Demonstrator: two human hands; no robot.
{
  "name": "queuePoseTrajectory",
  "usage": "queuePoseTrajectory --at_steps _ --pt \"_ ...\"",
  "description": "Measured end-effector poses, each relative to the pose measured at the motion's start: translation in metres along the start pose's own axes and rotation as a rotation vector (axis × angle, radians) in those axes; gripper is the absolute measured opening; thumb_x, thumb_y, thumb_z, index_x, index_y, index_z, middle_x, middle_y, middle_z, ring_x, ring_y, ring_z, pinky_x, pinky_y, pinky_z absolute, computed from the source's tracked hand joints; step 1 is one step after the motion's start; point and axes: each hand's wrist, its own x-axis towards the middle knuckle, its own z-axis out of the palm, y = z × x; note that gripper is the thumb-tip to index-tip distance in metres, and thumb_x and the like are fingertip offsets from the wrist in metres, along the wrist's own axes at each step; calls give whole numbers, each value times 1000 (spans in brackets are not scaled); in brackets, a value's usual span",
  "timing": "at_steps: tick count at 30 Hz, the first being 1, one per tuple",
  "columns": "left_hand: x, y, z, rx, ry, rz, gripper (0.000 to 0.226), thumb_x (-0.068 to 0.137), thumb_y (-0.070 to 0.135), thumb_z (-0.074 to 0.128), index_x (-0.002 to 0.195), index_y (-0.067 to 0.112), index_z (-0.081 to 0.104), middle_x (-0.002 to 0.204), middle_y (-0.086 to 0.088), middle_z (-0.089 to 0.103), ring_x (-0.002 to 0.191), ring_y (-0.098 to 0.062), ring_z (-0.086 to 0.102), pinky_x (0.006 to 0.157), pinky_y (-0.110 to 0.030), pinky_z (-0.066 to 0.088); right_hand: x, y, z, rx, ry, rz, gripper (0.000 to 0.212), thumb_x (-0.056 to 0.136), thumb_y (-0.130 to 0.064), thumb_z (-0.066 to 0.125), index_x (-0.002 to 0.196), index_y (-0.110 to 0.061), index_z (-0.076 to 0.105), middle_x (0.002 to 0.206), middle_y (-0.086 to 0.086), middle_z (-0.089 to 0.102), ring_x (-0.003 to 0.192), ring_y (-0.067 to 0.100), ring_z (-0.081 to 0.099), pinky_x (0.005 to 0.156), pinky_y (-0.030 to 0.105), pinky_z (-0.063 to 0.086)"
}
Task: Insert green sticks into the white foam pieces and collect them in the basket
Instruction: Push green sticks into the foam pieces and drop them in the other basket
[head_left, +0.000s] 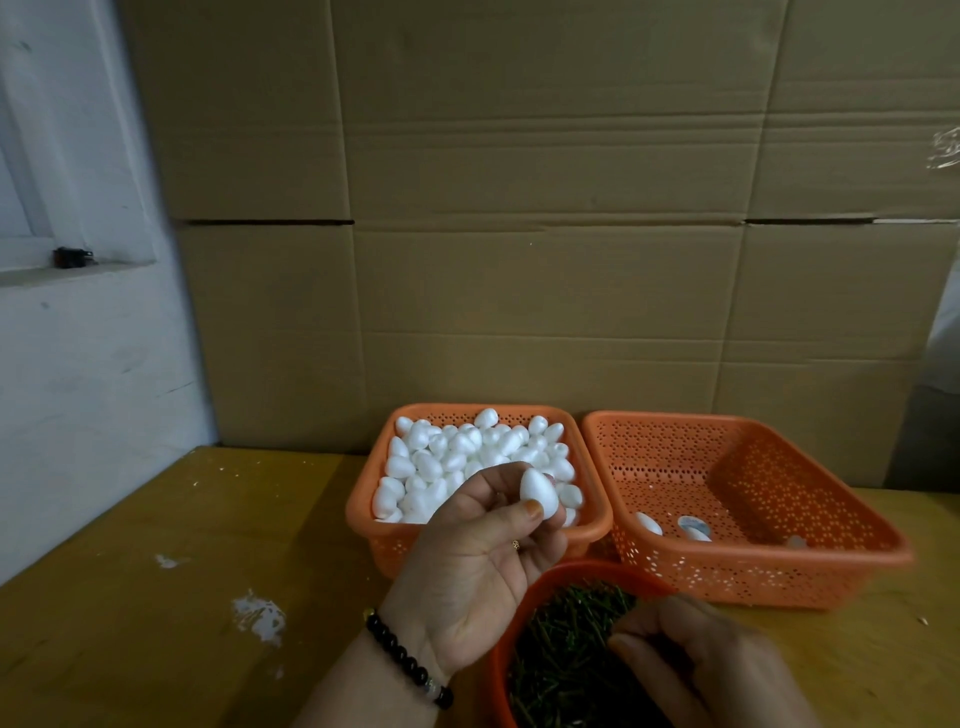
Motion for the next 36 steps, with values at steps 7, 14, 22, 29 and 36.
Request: queuePoseTrajectory --at_steps 7,14,22,29,36 --pt "-4 -1 8 63 -12 25 25 79 0 64 99 11 74 106 -14 70 79 -16 65 69 -30 55 5 -8 -6 -115 17 20 45 35 -21 96 62 -36 63 67 -19 66 81 2 59 33 6 24" --pt "-5 -3 11 79 -9 8 32 83 7 54 108 14 72 108 -16 70 77 -18 64 68 -32 55 -3 3 2 132 7 125 50 55 -5 89 73 -43 61 72 -25 63 66 -11 59 68 -4 39" --pt "-4 -2 10 -28 -15 -73 33 80 2 53 107 6 73 104 -18 71 74 -19 63 64 -28 56 -2 1 0 137 54 164 46 53 5 87 74 -32 69 72 -19 66 70 -11 61 77 -10 29" --pt "-4 -4 10 -61 -9 -100 33 74 -9 62 104 2 72 93 -17 68 72 -21 66 61 -29 57 -1 0 1 141 81 153 53 47 10 87 72 -32 67 72 -19 66 69 -8 61 77 -11 28" --pt "-5 -8 11 75 63 -141 29 76 17 65 105 13 67 106 -14 72 73 -18 66 59 -27 52 1 -2 -1 187 97 172 68 44 12 88 77 -41 61 90 -29 63 73 -14 60 78 -12 26"
